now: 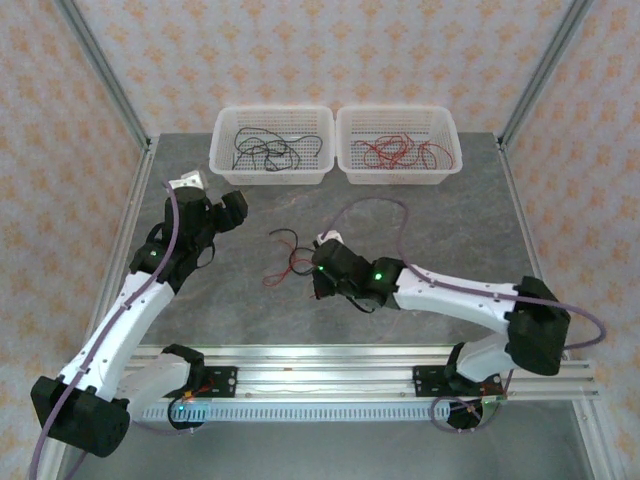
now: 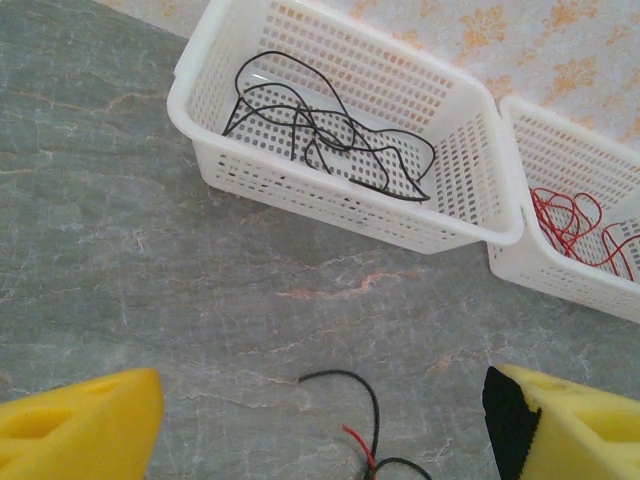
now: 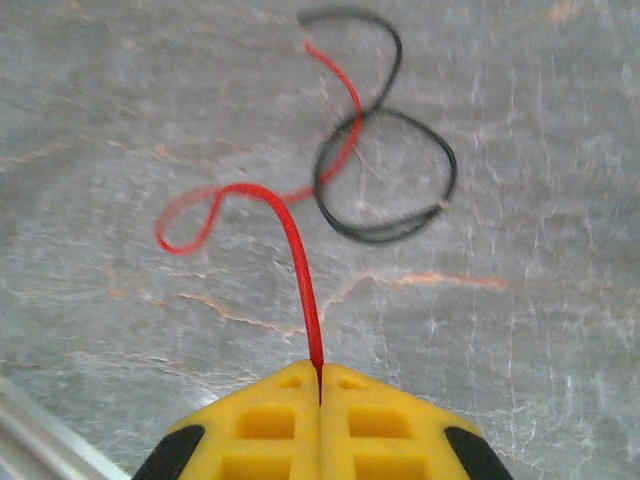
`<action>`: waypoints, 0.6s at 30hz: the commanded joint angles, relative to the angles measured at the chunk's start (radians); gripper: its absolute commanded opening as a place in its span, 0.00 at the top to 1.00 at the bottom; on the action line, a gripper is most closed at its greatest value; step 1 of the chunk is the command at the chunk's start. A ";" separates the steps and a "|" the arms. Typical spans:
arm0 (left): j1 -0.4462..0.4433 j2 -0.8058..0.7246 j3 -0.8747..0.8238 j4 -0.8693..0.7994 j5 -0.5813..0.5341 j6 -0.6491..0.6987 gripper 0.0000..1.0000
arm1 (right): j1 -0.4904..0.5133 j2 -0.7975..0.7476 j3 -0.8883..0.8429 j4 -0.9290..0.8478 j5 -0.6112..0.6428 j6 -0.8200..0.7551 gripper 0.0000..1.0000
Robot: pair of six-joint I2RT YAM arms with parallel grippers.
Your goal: Untangle the cables
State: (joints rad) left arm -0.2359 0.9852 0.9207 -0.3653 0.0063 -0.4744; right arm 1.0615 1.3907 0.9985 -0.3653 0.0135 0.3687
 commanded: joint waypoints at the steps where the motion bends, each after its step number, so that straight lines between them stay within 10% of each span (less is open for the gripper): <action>1: -0.002 -0.028 0.007 -0.038 -0.024 -0.010 0.15 | -0.003 -0.068 0.078 -0.047 0.016 -0.093 1.00; 18: -0.005 -0.063 -0.034 -0.049 -0.004 -0.039 0.16 | -0.057 -0.134 0.436 -0.148 0.188 -0.211 1.00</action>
State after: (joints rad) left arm -0.2359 0.9459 0.9092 -0.4019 0.0071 -0.4938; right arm 1.0206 1.2716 1.3781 -0.4641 0.1310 0.1978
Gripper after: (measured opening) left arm 0.839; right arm 0.043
